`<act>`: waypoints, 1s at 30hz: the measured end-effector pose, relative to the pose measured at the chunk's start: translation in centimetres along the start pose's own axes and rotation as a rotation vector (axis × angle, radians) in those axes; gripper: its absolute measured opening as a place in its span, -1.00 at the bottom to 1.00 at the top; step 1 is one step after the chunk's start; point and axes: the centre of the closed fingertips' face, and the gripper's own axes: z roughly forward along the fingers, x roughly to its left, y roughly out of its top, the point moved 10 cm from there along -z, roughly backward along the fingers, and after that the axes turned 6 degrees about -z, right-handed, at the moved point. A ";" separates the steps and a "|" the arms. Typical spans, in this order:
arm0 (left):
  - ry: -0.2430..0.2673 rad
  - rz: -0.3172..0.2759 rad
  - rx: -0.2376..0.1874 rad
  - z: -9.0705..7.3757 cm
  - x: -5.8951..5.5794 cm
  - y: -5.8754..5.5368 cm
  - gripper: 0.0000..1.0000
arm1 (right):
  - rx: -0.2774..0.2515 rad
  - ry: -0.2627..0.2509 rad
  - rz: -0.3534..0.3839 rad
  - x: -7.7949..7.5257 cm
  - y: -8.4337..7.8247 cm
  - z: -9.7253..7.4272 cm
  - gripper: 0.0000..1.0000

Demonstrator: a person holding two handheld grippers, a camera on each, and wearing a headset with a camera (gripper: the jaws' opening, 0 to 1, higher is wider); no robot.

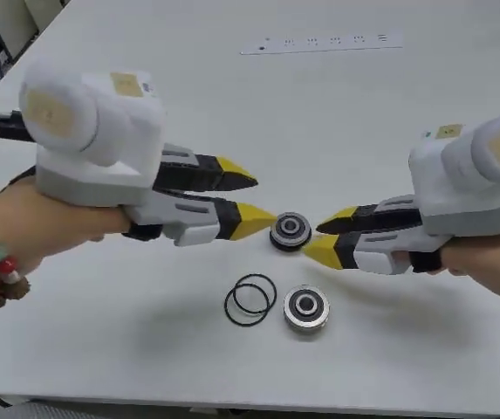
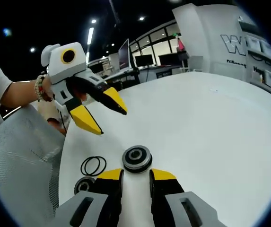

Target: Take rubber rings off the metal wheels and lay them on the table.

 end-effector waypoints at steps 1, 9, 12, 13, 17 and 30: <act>-0.003 0.001 0.008 0.5 0.0 -0.2 -0.49 | 0.001 -0.001 -0.004 -0.1 0.0 0.1 -0.60; -0.022 -0.009 0.068 3.2 0.0 -1.4 -0.63 | 0.000 0.006 -0.036 -0.4 0.0 0.5 -0.66; -0.021 -0.006 0.091 4.0 0.1 -1.6 -0.68 | 0.005 0.011 -0.062 -0.5 -0.1 0.6 -0.68; -0.023 -0.005 0.100 4.2 0.1 -1.7 -0.70 | 0.003 0.014 -0.064 -0.5 -0.1 0.6 -0.69; -0.019 -0.008 0.103 3.9 -0.2 -1.6 -0.71 | 0.001 0.024 -0.082 -0.5 -0.1 0.6 -0.73; -0.030 -0.008 0.106 3.5 -0.8 -1.6 -0.74 | 0.013 -0.021 -0.098 -0.3 -0.3 -0.1 -1.00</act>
